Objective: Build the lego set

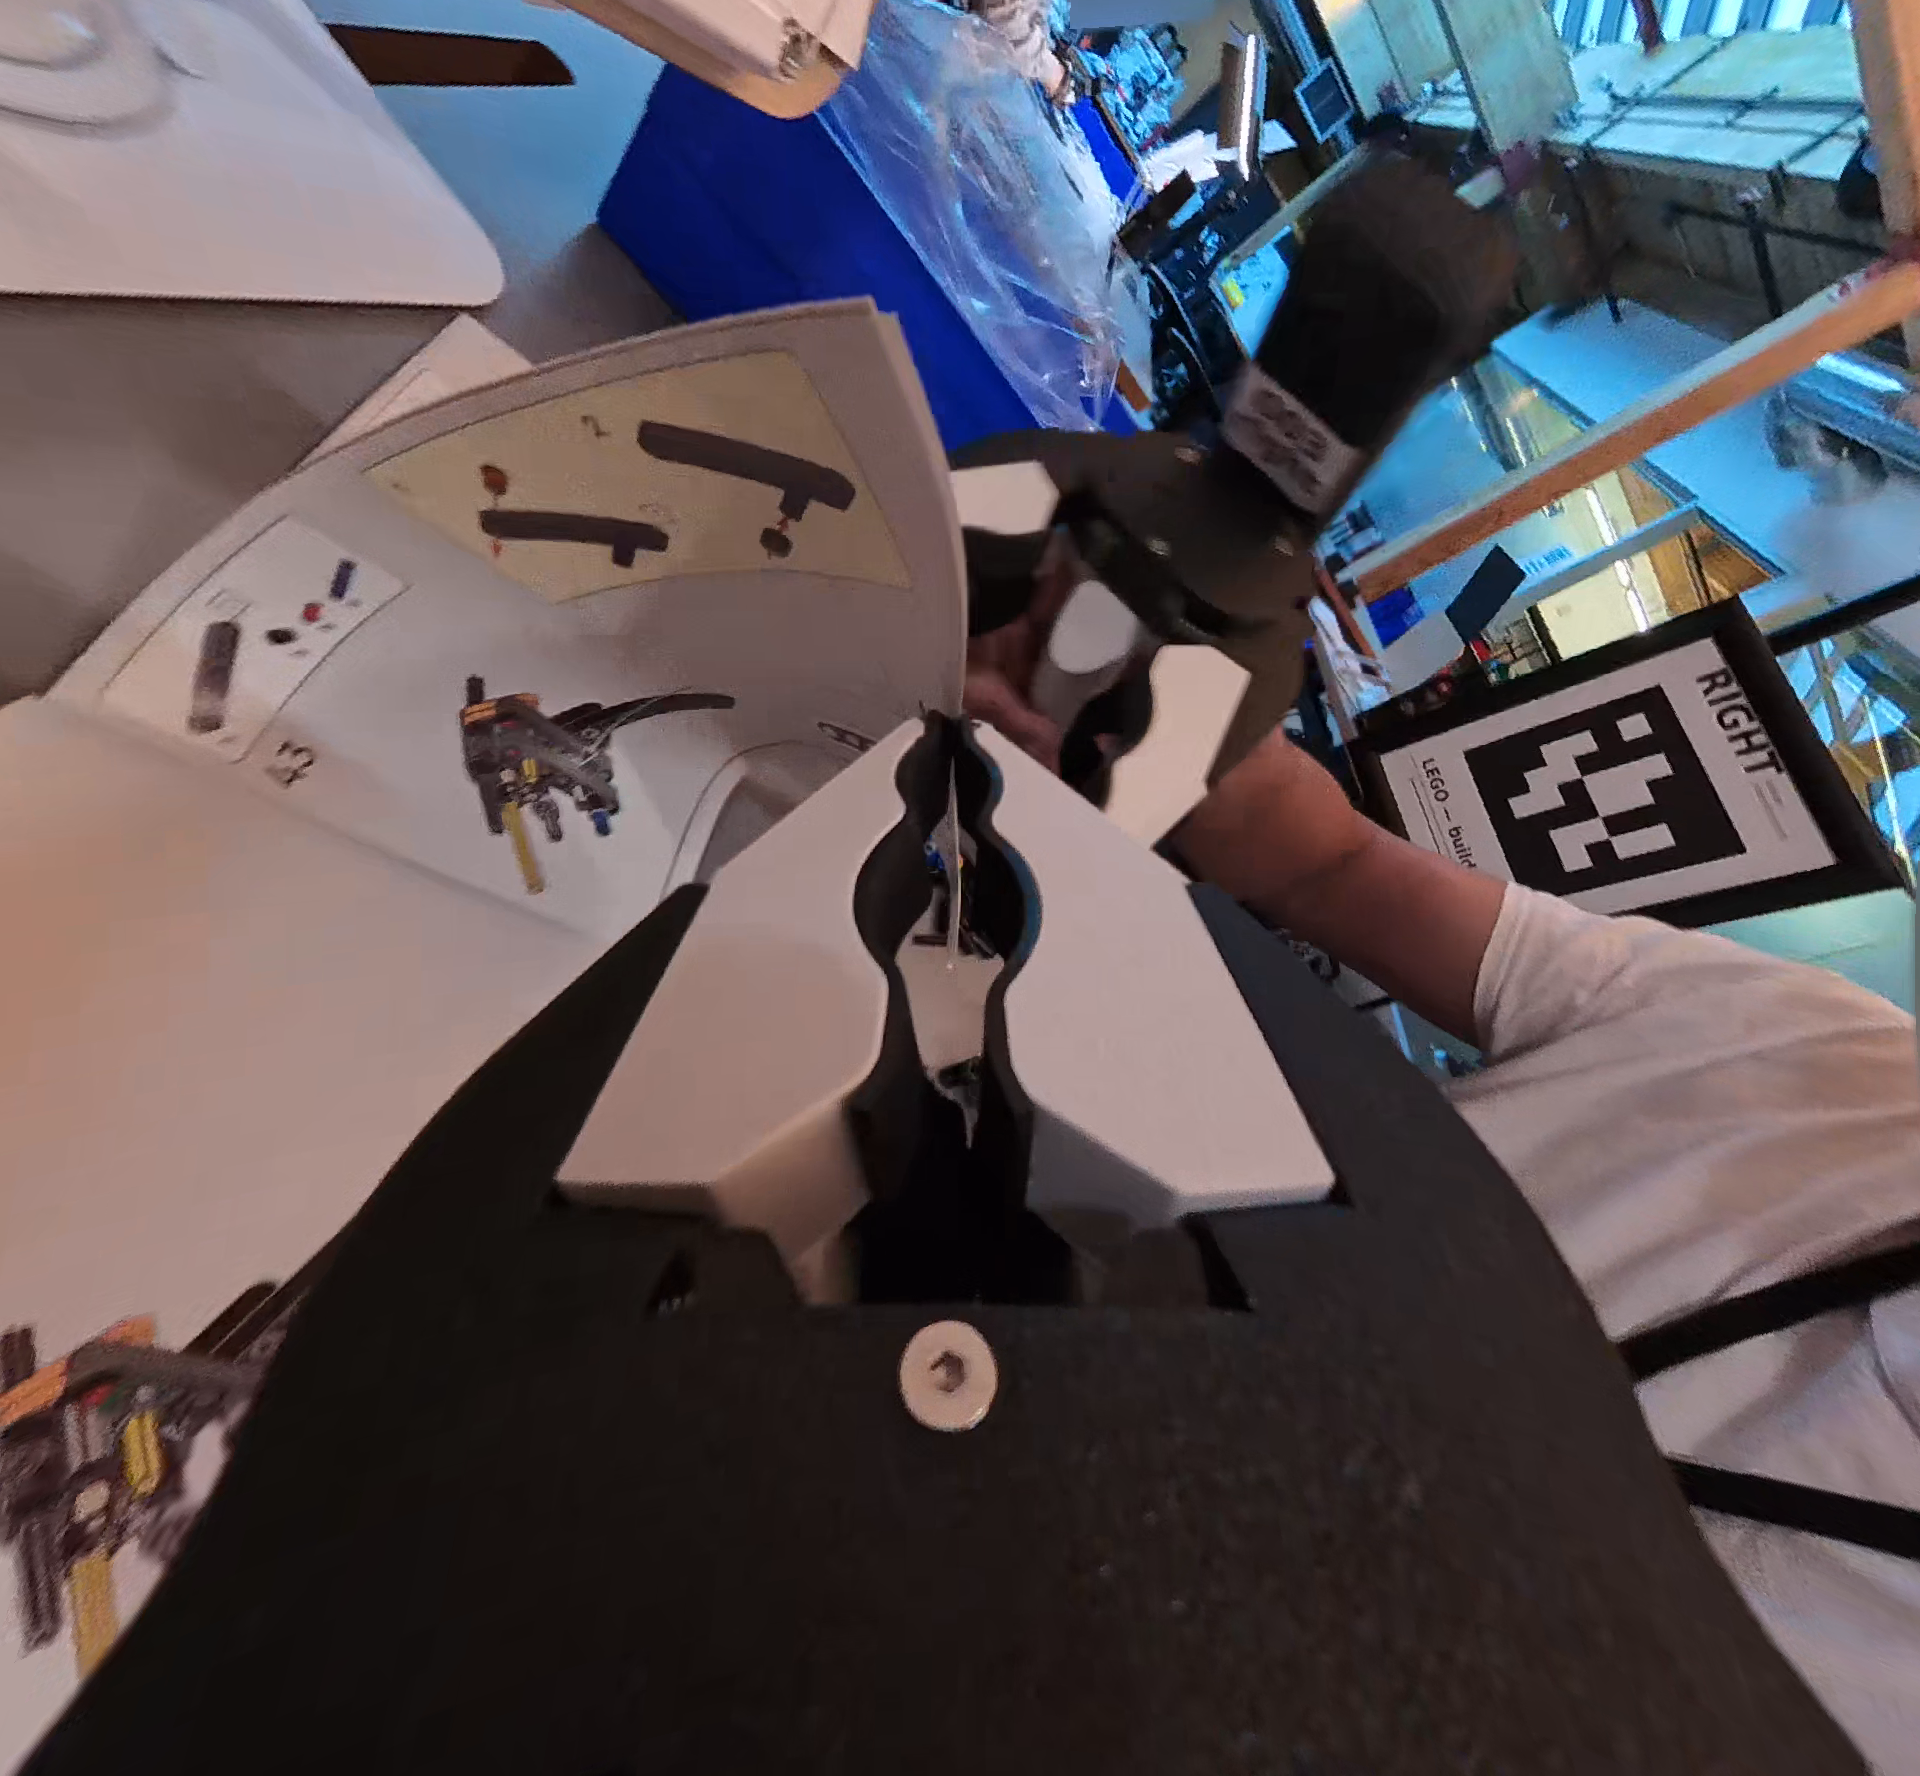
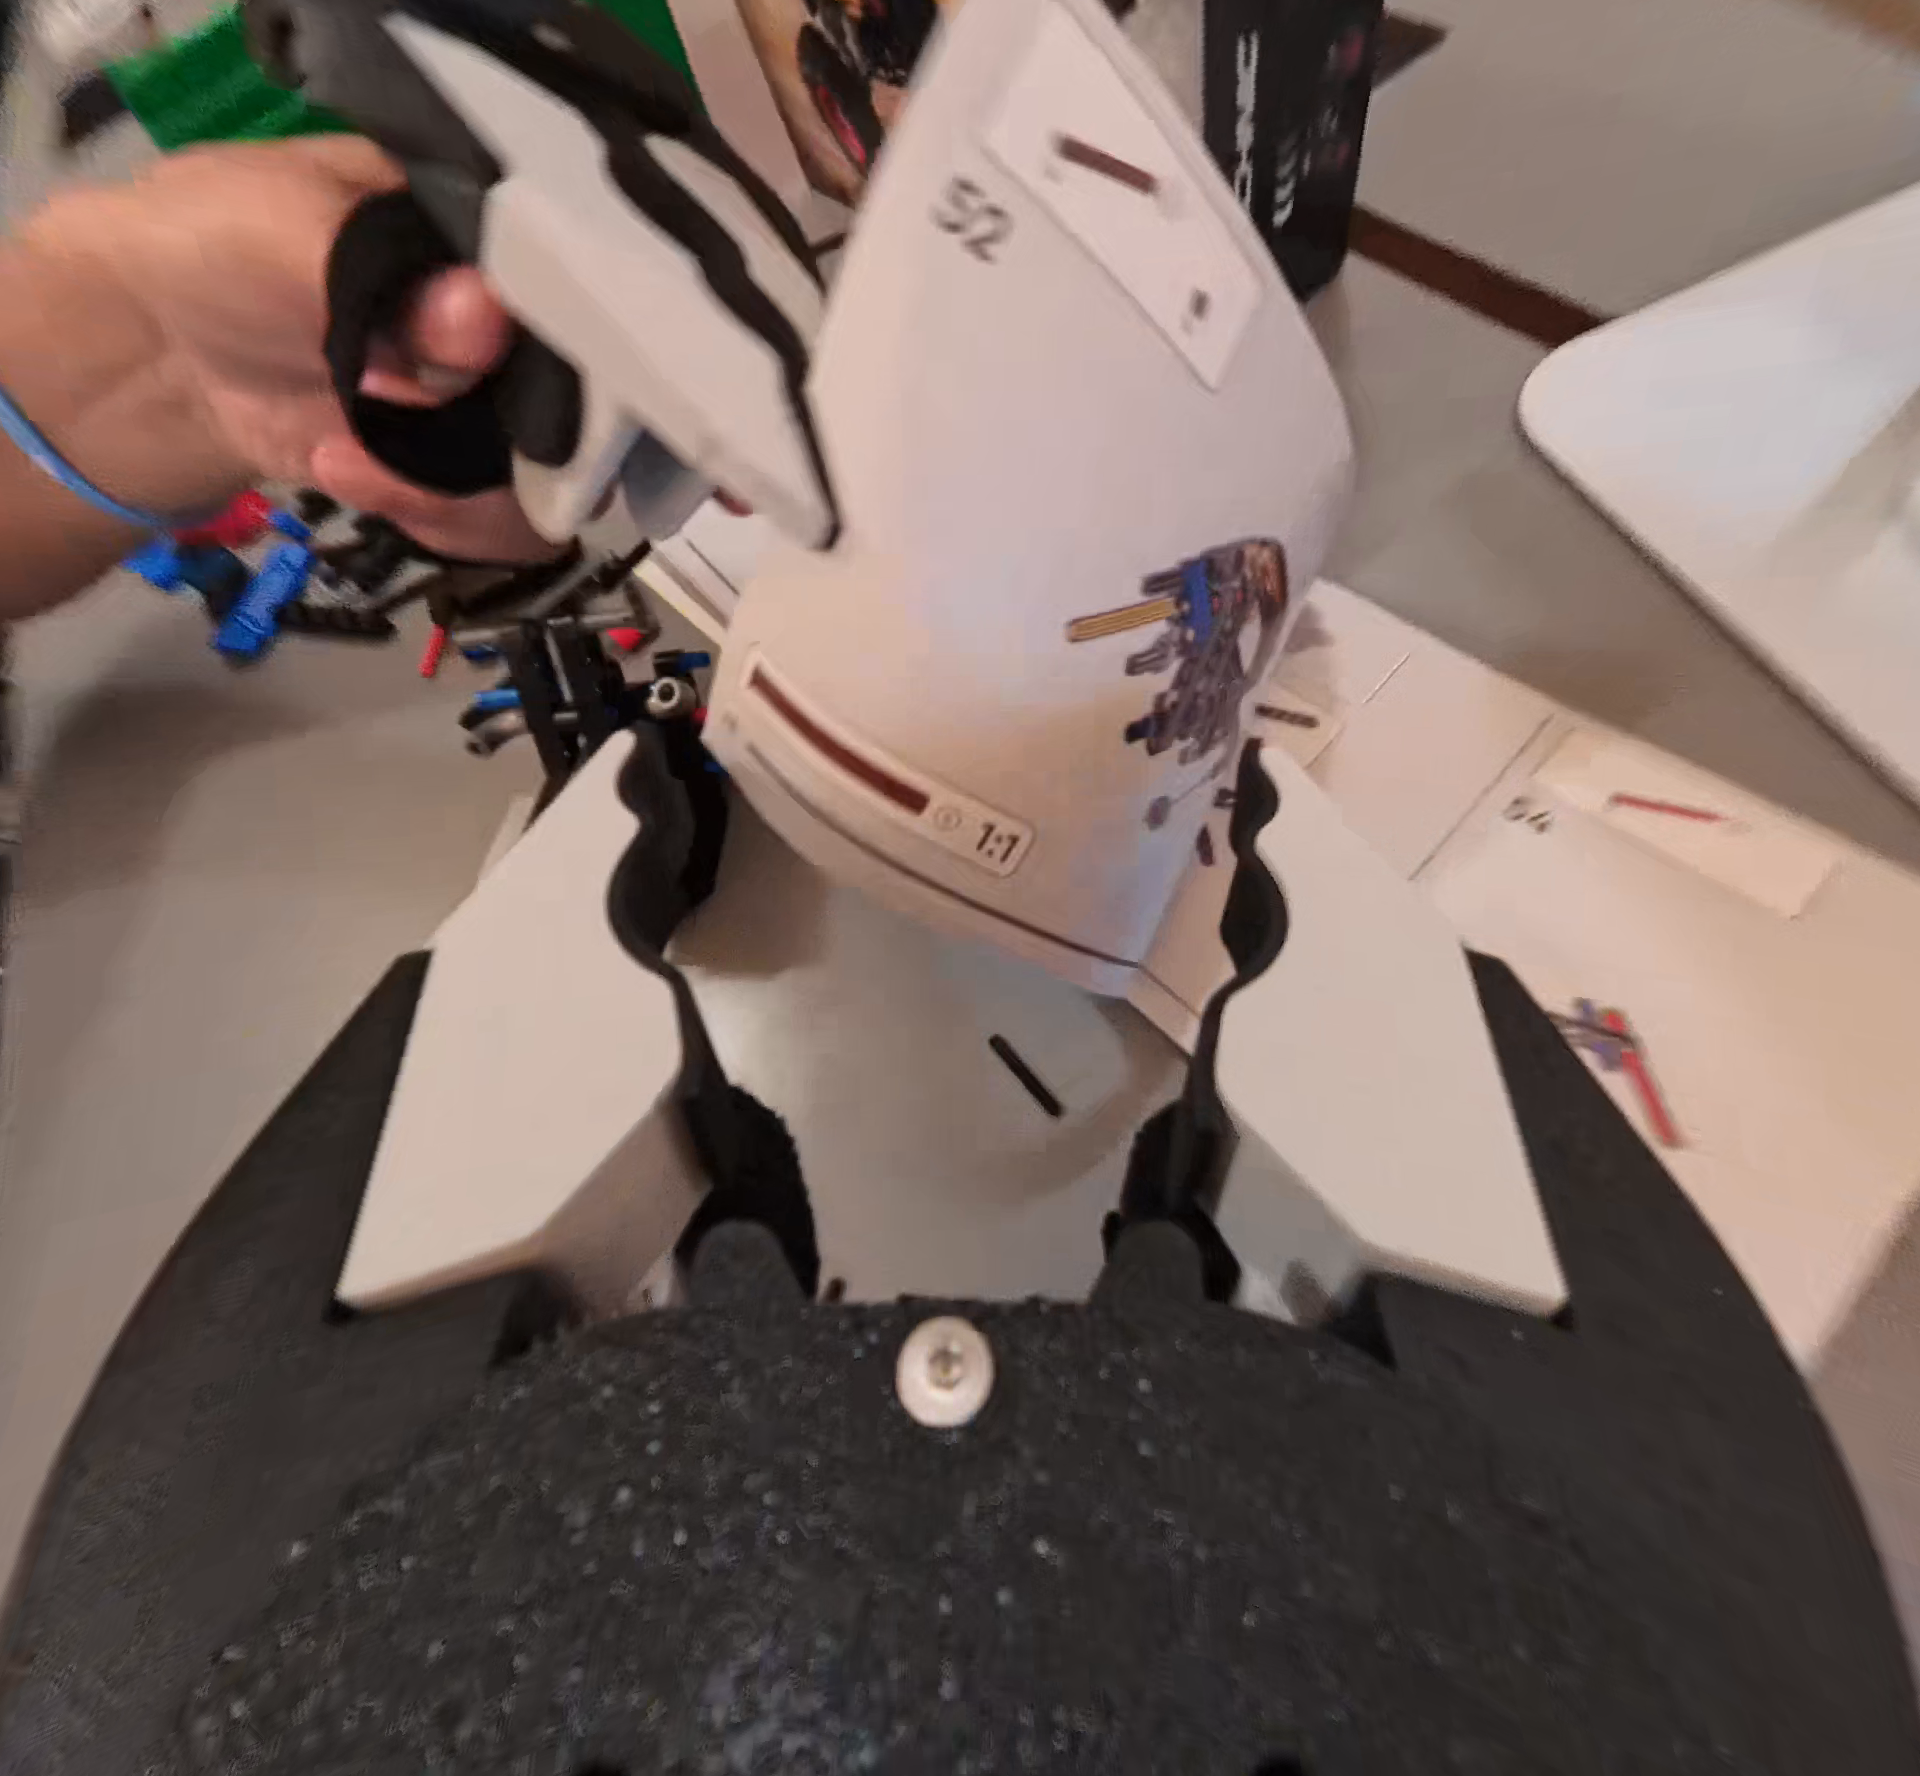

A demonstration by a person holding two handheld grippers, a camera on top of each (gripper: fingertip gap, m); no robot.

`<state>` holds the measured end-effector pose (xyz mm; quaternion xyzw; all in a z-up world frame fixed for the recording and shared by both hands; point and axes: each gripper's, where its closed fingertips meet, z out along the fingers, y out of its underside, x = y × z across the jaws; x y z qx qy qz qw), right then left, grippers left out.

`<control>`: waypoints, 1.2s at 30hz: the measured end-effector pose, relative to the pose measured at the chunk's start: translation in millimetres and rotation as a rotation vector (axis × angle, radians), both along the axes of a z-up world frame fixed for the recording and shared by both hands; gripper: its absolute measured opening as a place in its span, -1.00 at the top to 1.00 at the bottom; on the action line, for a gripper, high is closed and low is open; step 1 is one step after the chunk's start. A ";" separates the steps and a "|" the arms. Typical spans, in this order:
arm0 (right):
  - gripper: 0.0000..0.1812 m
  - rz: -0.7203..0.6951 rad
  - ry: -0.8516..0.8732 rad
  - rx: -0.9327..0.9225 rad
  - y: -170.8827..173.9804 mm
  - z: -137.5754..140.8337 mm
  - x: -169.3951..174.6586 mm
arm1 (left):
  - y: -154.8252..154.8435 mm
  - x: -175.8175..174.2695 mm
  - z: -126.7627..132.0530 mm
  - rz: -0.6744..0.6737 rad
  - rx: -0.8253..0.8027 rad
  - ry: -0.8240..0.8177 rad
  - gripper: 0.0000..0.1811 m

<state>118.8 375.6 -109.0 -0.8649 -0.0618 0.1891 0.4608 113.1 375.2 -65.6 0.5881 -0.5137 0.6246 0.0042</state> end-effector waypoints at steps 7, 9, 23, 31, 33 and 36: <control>0.48 0.073 0.344 0.037 1.0 8.7 -7.3 | -16.8 11.5 9.6 -0.046 -0.001 -0.045 1.00; 0.55 0.069 0.328 0.057 0.8 11.5 -4.1 | -15.7 11.2 10.6 -0.046 0.008 -0.056 1.00; 0.63 0.092 0.407 0.083 -2.6 23.9 1.8 | -9.1 4.8 10.3 -0.037 -0.003 -0.081 1.00; 0.65 0.064 0.424 0.096 -2.7 29.4 12.3 | -5.5 -1.8 4.4 -0.034 0.005 -0.060 1.00; 0.64 0.034 0.390 0.099 -1.9 29.7 17.9 | -0.2 -8.9 0.3 -0.026 0.026 -0.033 1.00; 0.57 -0.034 0.305 0.116 -1.7 34.2 32.2 | 14.1 -27.3 -3.7 -0.012 0.029 0.026 1.00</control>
